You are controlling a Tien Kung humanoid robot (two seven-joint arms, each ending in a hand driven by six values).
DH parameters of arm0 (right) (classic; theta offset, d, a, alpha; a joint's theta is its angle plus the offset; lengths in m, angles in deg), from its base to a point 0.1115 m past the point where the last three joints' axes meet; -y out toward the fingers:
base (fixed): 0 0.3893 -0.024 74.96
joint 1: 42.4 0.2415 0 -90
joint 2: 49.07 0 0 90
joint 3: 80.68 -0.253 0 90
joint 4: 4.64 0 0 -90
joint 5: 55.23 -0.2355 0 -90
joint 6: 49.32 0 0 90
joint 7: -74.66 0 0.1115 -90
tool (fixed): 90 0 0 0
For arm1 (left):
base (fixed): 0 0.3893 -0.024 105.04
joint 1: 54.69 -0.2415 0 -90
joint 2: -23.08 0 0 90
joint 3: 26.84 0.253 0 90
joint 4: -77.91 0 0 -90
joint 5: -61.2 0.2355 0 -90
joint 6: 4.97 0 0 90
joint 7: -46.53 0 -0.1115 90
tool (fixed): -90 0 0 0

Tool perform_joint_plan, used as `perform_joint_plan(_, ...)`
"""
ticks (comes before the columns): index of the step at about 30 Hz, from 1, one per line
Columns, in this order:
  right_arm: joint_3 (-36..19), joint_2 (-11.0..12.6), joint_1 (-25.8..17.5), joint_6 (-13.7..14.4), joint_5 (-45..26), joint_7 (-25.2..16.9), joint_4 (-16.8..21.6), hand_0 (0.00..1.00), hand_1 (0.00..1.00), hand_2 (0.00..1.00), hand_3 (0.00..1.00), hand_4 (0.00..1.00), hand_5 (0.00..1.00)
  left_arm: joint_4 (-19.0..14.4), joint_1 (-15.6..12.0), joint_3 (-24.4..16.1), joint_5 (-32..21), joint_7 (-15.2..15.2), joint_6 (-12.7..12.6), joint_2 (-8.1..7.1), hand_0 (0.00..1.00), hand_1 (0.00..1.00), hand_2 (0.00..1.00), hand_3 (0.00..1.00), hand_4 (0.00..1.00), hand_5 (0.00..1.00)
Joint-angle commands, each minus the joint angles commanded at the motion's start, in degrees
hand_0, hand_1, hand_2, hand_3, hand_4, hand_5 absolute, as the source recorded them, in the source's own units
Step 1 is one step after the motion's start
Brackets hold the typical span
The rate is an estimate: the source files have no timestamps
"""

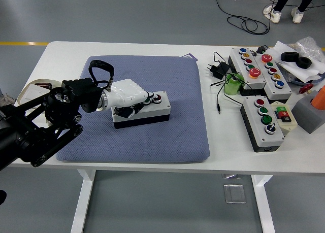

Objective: Pick up the button,place it on the desk,press the button,press the button

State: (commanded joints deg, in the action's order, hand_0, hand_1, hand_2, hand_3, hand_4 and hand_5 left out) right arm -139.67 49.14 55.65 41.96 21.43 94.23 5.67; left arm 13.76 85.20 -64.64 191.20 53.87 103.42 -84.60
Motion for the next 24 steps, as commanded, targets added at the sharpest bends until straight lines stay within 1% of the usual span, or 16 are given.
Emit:
perform_joint_plan(3,0.0,0.0,0.0,0.0,-0.1,0.0,0.0,0.655,0.642,0.667,0.582,0.377,0.233,-0.2,-0.3,-0.8,0.0,-0.1,-0.5,-0.04,0.086,0.002,0.052,0.903,0.107,0.002)
perform_joint_plan(5,0.0,0.0,0.0,0.0,0.0,0.0,0.0,0.655,0.642,0.667,0.582,0.377,0.233,-1.3,-1.2,-3.1,0.0,-0.2,-1.3,-0.46,0.086,0.002,0.052,0.903,0.107,0.002)
perform_joint_plan(6,0.0,0.0,-0.1,0.0,-0.1,0.0,0.0,0.655,0.641,0.667,0.582,0.378,0.233,-2.3,-1.8,-4.8,0.0,-0.1,-1.1,-0.70,0.043,0.072,0.121,0.965,0.880,0.562)
perform_joint_plan(9,-0.2,-0.1,-0.1,0.0,0.1,0.0,0.0,0.655,0.641,0.667,0.582,0.378,0.233,-5.0,-3.5,-8.8,0.0,-0.8,-0.1,-1.45,0.043,0.072,0.121,0.965,0.880,0.562)
perform_joint_plan(10,-0.1,-0.1,-0.1,0.0,0.1,0.0,0.0,0.655,0.641,0.667,0.582,0.378,0.233,-6.2,-4.2,-10.9,0.0,-1.3,-0.4,-1.81,0.043,0.072,0.121,0.965,0.880,0.562)
perform_joint_plan(11,-0.2,-0.1,-0.1,0.1,0.1,0.0,0.0,0.655,0.641,0.667,0.582,0.378,0.233,-6.9,-4.8,-12.5,0.0,-1.7,-1.2,-2.13,0.043,0.072,0.121,0.965,0.880,0.562)
perform_joint_plan(12,-0.3,-0.1,-0.2,0.1,0.0,0.0,0.0,0.656,0.642,0.667,0.582,0.378,0.233,-7.5,-5.2,-14.0,0.0,-2.0,-2.2,-2.38,0.162,0.285,0.332,0.993,0.980,0.911)
perform_joint_plan(13,-0.3,-0.1,-0.2,0.1,0.1,0.0,0.0,0.656,0.642,0.667,0.582,0.378,0.233,-8.3,-6.0,-16.1,-1.7,-2.6,-3.7,-2.70,0.162,0.285,0.332,0.993,0.980,0.911)
perform_joint_plan(14,-0.3,-0.1,-0.2,0.1,0.1,0.0,0.0,0.656,0.642,0.667,0.582,0.378,0.233,-8.6,-6.4,-17.8,-3.4,-2.9,-4.7,-2.82,0.162,0.285,0.332,0.993,0.980,0.911)
perform_joint_plan(15,-0.4,-0.1,-0.3,0.1,0.0,0.0,0.0,0.656,0.642,0.667,0.582,0.378,0.233,-8.5,-6.9,-19.4,-5.2,-3.4,-6.3,-2.88,0.162,0.285,0.332,0.993,0.980,0.911)
perform_joint_plan(16,-0.4,-0.1,-0.3,0.1,0.0,0.0,0.0,0.656,0.642,0.667,0.582,0.378,0.233,-8.5,-7.1,-20.5,-7.4,-3.7,-7.5,-2.90,0.162,0.285,0.332,0.993,0.980,0.911)
perform_joint_plan(17,-0.4,-0.1,-0.3,0.1,0.0,0.0,0.0,0.656,0.642,0.667,0.582,0.378,0.233,-8.5,-7.2,-21.0,-9.9,-3.8,-8.1,-2.91,0.162,0.285,0.332,0.993,0.980,0.911)
perform_joint_plan(18,-0.5,-0.2,-0.3,0.0,0.3,0.0,0.0,0.657,0.642,0.667,0.582,0.378,0.233,-7.5,-7.6,-22.5,-12.1,-3.9,-10.0,-2.91,0.691,0.793,0.875,0.998,0.943,0.998)
perform_joint_plan(21,-0.6,-0.2,-0.5,-0.1,0.5,0.1,0.0,0.657,0.642,0.667,0.582,0.378,0.233,-5.4,-8.5,-24.8,-19.4,-2.9,-14.8,-3.16,0.691,0.793,0.875,0.998,0.943,0.998)
perform_joint_plan(23,-0.5,-0.2,-0.5,-0.1,0.6,0.1,0.0,0.657,0.642,0.667,0.582,0.378,0.233,-3.6,-9.0,-25.5,-24.3,-1.9,-15.8,-3.46,0.691,0.793,0.875,0.998,0.943,0.998)
perform_joint_plan(24,-0.2,-0.1,-0.7,-0.2,0.3,0.1,0.0,0.656,0.642,0.667,0.582,0.378,0.234,-1.5,-9.8,-26.7,-26.9,-1.6,-16.5,-4.13,0.955,0.985,0.998,0.998,0.894,0.998)
